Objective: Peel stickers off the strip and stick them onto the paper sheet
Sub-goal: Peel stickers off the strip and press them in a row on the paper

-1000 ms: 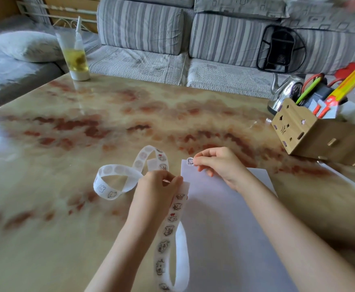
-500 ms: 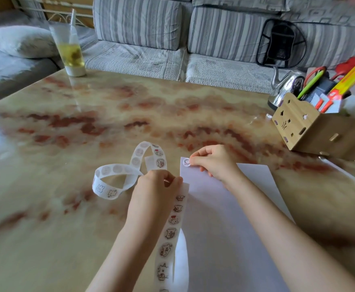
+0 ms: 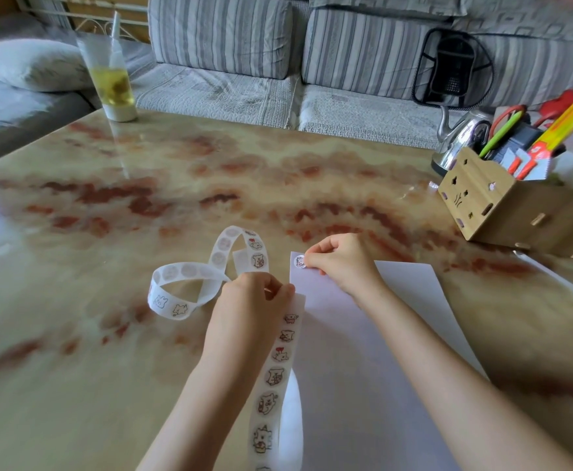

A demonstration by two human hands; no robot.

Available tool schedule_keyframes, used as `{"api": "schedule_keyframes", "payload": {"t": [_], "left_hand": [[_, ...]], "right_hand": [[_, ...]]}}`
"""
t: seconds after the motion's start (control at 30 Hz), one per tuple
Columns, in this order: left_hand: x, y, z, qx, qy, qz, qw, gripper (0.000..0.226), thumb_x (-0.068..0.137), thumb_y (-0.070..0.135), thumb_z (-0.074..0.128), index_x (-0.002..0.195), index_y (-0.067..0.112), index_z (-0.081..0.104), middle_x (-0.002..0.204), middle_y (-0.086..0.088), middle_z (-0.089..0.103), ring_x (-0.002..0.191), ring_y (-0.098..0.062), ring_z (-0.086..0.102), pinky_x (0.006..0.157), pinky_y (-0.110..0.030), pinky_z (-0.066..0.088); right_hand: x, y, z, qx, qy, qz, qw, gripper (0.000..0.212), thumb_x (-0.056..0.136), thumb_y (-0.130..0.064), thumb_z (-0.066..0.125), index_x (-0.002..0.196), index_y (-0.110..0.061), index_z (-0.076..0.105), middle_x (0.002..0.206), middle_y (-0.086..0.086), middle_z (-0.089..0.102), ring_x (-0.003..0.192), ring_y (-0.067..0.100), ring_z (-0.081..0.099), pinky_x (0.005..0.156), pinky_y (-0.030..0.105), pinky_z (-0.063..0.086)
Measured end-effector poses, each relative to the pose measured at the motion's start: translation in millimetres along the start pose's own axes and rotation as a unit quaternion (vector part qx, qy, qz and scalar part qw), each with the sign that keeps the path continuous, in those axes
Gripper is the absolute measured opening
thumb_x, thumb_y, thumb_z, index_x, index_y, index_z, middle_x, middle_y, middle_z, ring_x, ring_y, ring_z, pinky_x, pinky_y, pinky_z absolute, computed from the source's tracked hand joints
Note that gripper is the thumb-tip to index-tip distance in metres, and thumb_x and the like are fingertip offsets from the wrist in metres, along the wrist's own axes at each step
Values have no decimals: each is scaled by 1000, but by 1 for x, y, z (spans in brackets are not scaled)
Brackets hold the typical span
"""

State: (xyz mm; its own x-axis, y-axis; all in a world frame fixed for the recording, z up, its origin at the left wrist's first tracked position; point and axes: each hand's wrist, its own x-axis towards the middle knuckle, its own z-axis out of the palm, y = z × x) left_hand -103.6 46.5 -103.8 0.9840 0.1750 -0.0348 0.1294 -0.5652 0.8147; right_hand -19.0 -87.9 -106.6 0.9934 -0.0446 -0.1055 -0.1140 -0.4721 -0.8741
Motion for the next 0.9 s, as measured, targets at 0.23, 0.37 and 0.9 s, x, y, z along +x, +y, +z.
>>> {"api": "schedule_keyframes", "payload": {"t": [0.23, 0.37, 0.9], "left_hand": [[-1, 1, -1, 1, 3, -1, 1000, 26, 89, 31, 56, 64, 22, 58, 72, 1, 71, 51, -15, 54, 57, -30, 50], [-1, 2, -1, 0, -2, -4, 1000, 25, 89, 31, 56, 66, 22, 60, 74, 2, 72, 54, -16, 56, 58, -29, 50], [-1, 4, -1, 15, -5, 4, 1000, 26, 89, 30, 56, 65, 22, 56, 75, 1, 73, 52, -17, 54, 60, -30, 51]], "right_hand": [[-1, 1, 3, -14, 19, -11, 1000, 3, 71, -4, 67, 71, -7, 68, 61, -6, 60, 62, 13, 53, 62, 26, 44], [-1, 1, 4, -20, 24, -12, 999, 3, 71, -6, 67, 70, -8, 67, 60, -5, 59, 60, 13, 53, 60, 25, 43], [-2, 2, 8, -35, 34, -17, 999, 4, 73, -12, 69, 74, -14, 67, 68, -8, 61, 61, 12, 53, 58, 26, 41]]}}
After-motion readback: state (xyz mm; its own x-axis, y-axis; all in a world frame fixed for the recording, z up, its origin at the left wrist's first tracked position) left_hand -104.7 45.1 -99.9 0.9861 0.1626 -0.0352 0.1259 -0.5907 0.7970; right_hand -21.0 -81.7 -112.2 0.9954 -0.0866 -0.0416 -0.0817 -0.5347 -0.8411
